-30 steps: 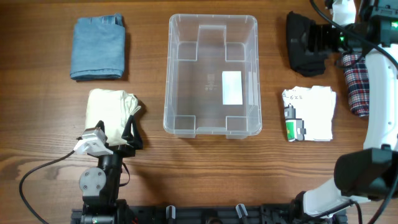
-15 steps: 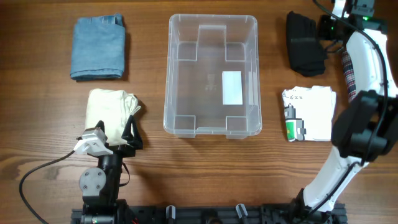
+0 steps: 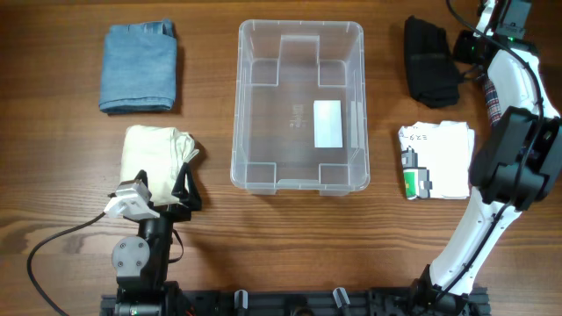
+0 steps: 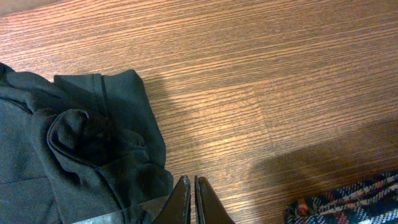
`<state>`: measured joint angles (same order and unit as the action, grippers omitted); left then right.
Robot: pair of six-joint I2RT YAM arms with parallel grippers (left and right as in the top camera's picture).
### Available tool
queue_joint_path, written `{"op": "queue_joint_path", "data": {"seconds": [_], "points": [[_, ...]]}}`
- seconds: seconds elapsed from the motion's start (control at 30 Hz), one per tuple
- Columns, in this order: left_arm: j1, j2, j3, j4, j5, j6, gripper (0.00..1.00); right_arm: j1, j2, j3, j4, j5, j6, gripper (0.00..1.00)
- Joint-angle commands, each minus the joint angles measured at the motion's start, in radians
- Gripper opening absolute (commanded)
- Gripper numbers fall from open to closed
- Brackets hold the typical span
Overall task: Pack container
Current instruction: 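Reach the right gripper up to the folded black garment, then close the right gripper on the black garment's edge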
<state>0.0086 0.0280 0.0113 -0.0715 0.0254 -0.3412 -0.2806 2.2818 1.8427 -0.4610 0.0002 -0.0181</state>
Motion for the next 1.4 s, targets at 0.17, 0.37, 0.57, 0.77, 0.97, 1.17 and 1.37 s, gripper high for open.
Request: {"op": "queue_joint_path", "data": {"seconds": [0.17, 0.37, 0.57, 0.77, 0.97, 1.17, 1.37], "points": [[0.006, -0.002, -0.006, -0.003, 0.011, 0.020, 1.00, -0.006, 0.060, 0.014, -0.037, -0.059, 0.021, 0.04], [0.006, -0.002, -0.006, -0.003, 0.011, 0.020, 1.00, -0.006, 0.079, 0.014, -0.120, -0.095, 0.023, 0.04], [0.006, -0.002, -0.006, -0.003, 0.011, 0.020, 1.00, -0.005, 0.080, 0.014, -0.204, -0.246, 0.104, 0.04], [0.006, -0.002, -0.006, -0.003, 0.011, 0.020, 1.00, -0.005, 0.055, 0.016, -0.207, -0.246, 0.126, 0.17], [0.006, -0.002, -0.006, -0.003, 0.011, 0.020, 1.00, -0.027, 0.014, 0.024, -0.216, -0.269, 0.126, 0.85], [0.006, -0.002, -0.006, -0.003, 0.011, 0.020, 1.00, -0.110, -0.012, 0.021, -0.209, -0.694, 0.161, 0.89], [0.006, -0.002, -0.006, -0.003, 0.011, 0.020, 1.00, -0.090, -0.010, 0.014, -0.199, -0.769, 0.259, 0.98]]}}
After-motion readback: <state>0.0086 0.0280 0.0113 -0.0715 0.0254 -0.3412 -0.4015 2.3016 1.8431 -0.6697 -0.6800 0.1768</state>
